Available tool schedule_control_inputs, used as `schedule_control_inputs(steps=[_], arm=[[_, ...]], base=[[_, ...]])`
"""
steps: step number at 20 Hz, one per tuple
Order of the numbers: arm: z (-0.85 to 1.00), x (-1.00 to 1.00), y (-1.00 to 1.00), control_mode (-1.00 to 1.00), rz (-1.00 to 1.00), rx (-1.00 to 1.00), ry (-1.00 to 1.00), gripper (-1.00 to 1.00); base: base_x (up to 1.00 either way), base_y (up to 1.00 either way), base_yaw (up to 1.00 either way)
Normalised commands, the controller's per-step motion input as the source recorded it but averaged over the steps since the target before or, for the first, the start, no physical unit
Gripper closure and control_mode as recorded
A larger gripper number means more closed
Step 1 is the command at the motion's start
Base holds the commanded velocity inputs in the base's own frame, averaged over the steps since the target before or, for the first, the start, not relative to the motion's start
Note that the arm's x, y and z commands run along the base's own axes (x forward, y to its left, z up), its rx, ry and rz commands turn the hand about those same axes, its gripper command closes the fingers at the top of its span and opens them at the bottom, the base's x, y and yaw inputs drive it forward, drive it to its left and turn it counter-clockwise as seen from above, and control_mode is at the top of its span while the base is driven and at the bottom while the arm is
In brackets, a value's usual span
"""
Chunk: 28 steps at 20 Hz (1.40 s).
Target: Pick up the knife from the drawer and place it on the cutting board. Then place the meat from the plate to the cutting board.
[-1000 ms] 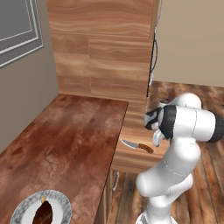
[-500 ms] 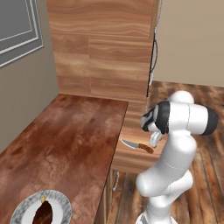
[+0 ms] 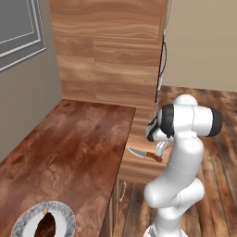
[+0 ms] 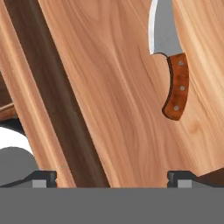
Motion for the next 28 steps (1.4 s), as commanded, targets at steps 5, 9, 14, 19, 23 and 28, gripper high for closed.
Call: schedule_control_inputs(steps=[5, 9, 14, 19, 23, 28], arm=[[-0.31, 0.35, 0.01, -1.00, 0.00, 0.00, -0.04, -1.00], [-0.33, 0.30, 0.00, -1.00, 0.00, 0.00, -0.01, -1.00], [-0.21, 0.29, 0.00, -1.00, 0.00, 0.00, 0.00, -1.00], [-0.11, 0.36, 0.00, -1.00, 0.00, 0.00, 0.00, -1.00], [-0.26, 0.34, 0.00, -1.00, 0.00, 0.00, 0.00, -1.00], [-0.34, 0.30, 0.00, -1.00, 0.00, 0.00, 0.00, -1.00]], base=[[0.00, 0.00, 0.00], [0.00, 0.00, 0.00], [0.00, 0.00, 0.00], [0.00, 0.00, 0.00], [0.00, 0.00, 0.00], [0.00, 0.00, 0.00]])
